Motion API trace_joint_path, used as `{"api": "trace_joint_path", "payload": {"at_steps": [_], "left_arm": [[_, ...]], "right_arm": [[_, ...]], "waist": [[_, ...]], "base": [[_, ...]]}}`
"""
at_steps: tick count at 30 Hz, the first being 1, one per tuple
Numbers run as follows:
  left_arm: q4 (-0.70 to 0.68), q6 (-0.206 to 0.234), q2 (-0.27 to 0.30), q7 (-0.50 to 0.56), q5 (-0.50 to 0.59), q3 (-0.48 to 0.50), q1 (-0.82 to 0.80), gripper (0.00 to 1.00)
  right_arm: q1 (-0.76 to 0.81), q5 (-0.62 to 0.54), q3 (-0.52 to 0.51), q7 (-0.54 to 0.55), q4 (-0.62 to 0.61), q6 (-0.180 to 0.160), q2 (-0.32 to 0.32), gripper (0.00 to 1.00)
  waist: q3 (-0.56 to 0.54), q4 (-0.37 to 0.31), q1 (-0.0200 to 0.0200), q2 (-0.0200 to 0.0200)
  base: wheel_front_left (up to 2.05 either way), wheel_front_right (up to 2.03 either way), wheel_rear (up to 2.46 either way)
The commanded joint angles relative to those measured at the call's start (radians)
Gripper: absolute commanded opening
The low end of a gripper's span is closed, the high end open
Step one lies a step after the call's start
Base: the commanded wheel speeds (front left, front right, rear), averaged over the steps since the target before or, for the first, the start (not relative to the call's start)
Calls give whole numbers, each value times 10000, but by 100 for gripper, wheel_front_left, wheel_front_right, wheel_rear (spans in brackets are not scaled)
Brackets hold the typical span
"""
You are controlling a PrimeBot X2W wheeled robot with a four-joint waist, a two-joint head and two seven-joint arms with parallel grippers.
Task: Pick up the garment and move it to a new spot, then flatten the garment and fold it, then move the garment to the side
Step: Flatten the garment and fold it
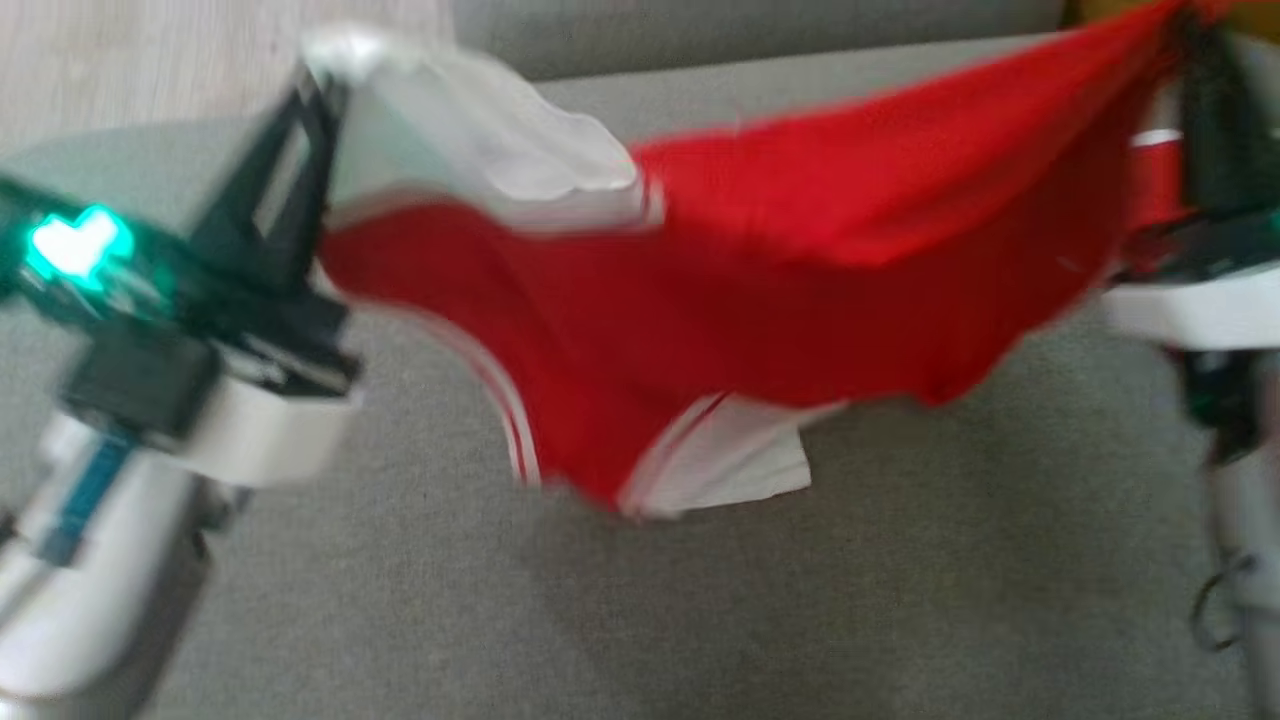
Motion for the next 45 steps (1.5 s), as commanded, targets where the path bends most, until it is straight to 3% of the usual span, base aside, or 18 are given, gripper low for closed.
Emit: {"api": "trace_joint_path", "payload": {"at_steps": [1,8,10,13,17,23,28,33,38,42,45], "left_arm": [[-579,-212,563,-64,-141,696,-1061,0],[-755,-1376,820,405,-818,957,-3880,0],[-303,-1594,696,748,-1202,907,-4693,0],[1694,-1883,479,1509,-1730,603,-6552,0],[3123,-1974,359,1378,-1638,304,-7678,0],[5187,-2007,-172,48,-1124,-36,-9503,0],[5951,-2035,-508,-950,-1267,-229,-9638,0],[5246,-2069,-132,-1298,-1639,-630,-8505,0],[3278,-2076,475,-1245,-2238,-495,-7776,0],[1759,-2057,791,-497,-3069,-40,-7686,0],[1376,-1823,814,544,-3782,146,-7570,0]], "right_arm": [[-601,-52,-81,-36,-708,-7,-365,0],[-2263,194,-305,420,-1270,-7,-1584,0],[-2850,519,-55,857,-943,-7,-1797,0],[-4418,1581,978,1638,712,-7,-2126,0],[-5439,2131,1587,1689,1868,-7,-2313,0],[-7485,2443,2250,486,3517,-7,-2521,0],[-8014,2421,2625,52,4223,-7,-2606,0],[-7293,2962,2785,-25,3915,-7,-3054,0],[-6327,3598,2232,-32,2441,-7,-3968,0],[-5730,3994,1929,458,1450,-7,-4595,0],[-5360,4077,2297,1539,1187,-7,-4850,0]], "waist": [[-308,-204,1,0],[-332,-376,1,0],[-179,-380,1,0],[652,-294,1,0],[1376,-170,1,0],[2384,82,1,0],[2547,244,1,0],[2384,374,1,0],[2109,471,1,0],[1974,437,1,0],[2081,453,1,0]], "base": [[0,0,0],[0,0,0],[0,0,0],[0,0,0],[0,0,0],[0,0,0],[0,0,0],[0,0,0],[0,0,0],[0,0,0],[0,0,0]]}}
